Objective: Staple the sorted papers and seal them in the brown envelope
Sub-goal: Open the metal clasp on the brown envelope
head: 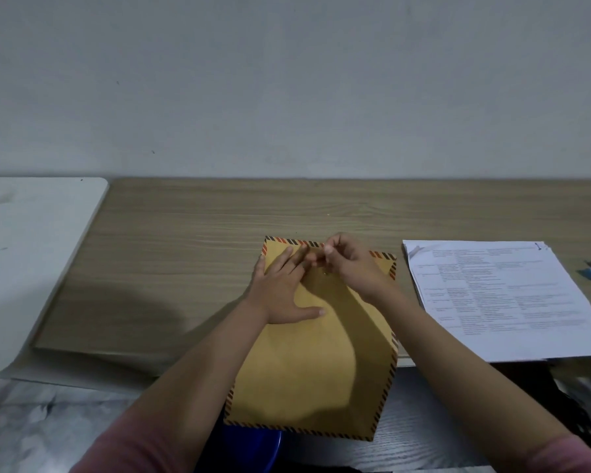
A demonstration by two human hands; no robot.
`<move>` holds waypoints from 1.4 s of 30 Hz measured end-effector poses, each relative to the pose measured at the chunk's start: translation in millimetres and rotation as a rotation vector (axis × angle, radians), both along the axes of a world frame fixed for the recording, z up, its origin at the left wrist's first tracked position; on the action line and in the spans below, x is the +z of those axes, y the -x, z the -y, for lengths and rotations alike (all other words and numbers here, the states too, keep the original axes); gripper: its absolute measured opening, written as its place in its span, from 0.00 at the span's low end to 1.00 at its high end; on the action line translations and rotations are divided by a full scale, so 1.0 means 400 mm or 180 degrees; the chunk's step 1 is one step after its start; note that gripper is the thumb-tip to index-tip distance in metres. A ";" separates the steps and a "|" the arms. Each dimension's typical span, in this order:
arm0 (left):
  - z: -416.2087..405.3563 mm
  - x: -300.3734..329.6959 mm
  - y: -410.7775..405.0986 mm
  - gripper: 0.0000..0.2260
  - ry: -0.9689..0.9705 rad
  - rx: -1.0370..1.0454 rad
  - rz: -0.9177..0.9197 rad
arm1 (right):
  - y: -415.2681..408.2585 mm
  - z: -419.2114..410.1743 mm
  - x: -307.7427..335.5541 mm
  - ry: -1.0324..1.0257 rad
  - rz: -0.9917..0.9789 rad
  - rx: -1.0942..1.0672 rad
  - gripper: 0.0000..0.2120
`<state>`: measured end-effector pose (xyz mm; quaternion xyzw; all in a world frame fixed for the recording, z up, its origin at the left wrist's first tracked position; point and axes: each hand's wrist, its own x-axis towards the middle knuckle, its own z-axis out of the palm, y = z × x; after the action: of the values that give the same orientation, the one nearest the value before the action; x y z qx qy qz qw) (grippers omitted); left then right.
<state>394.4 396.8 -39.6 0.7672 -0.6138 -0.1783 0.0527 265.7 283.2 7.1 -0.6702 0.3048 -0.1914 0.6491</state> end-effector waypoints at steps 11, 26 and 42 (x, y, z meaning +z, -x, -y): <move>-0.009 -0.014 -0.001 0.48 0.0121 0.0159 0.0044 | 0.015 0.039 -0.056 0.1671 -0.1519 -0.0723 0.04; -0.007 0.000 -0.002 0.48 0.0162 0.0160 0.0050 | -0.119 0.074 -0.017 0.2410 -0.1812 -0.0222 0.06; 0.002 0.002 -0.007 0.51 0.0174 0.0227 0.0068 | 0.024 0.029 -0.061 0.2099 -0.1453 -0.0658 0.03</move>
<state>397.3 395.9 -38.9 0.7888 -0.5912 -0.1513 0.0735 256.3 271.5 -17.2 -0.8334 0.4289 -0.1894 0.2927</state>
